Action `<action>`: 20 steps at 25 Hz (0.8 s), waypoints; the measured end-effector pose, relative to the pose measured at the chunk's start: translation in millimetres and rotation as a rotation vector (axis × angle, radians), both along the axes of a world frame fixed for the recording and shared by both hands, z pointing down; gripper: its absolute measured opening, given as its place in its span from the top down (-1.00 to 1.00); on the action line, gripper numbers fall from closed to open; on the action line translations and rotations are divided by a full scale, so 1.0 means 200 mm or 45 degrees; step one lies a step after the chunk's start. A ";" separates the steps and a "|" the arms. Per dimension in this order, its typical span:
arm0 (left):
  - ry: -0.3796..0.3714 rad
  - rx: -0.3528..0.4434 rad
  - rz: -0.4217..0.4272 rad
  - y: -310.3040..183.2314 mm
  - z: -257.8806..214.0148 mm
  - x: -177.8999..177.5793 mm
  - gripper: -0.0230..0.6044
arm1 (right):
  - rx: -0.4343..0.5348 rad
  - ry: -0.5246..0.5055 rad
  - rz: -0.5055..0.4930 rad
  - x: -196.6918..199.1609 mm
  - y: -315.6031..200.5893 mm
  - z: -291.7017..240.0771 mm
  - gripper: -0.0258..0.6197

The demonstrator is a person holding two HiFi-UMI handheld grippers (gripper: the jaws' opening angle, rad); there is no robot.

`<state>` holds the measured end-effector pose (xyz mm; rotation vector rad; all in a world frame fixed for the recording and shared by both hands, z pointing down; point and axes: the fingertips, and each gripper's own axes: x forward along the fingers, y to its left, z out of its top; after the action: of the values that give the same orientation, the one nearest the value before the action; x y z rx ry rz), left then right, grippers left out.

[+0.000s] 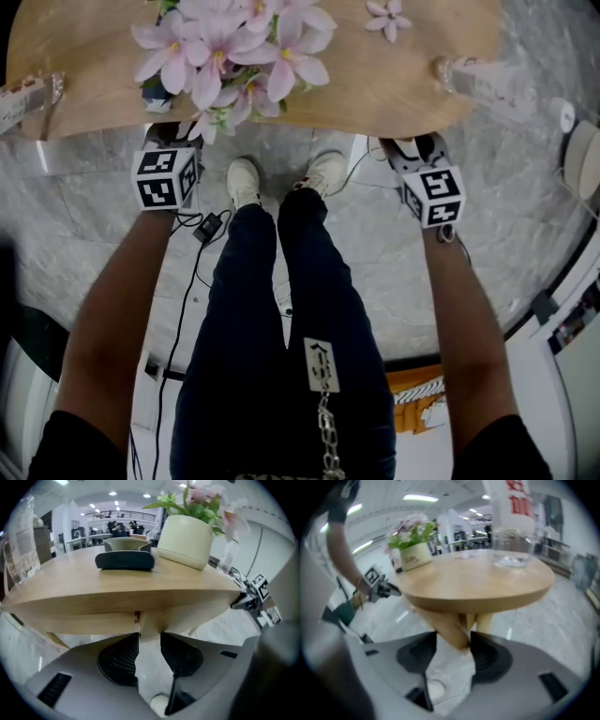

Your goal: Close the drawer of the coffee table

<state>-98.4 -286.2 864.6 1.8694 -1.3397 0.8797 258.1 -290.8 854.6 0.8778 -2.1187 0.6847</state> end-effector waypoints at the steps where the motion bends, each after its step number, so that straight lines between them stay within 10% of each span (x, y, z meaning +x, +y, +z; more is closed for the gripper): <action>1: 0.040 -0.014 -0.062 -0.02 0.00 0.00 0.41 | -0.054 -0.049 0.109 0.01 -0.02 0.01 0.21; 6: 0.062 -0.134 -0.182 0.03 0.01 -0.05 0.42 | -0.161 -0.025 0.345 0.10 -0.02 0.03 0.18; 13: 0.065 -0.287 -0.011 0.57 -0.62 -0.15 0.52 | -0.283 0.074 0.366 0.36 0.52 -0.37 0.18; 20: 0.135 0.120 -0.002 0.36 -1.86 -0.03 0.86 | -0.008 -0.226 0.370 0.16 0.45 -1.63 0.78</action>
<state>-104.3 -213.4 493.6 1.9583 -1.3375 0.7174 290.2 -200.2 527.9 1.1736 -2.1622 0.9480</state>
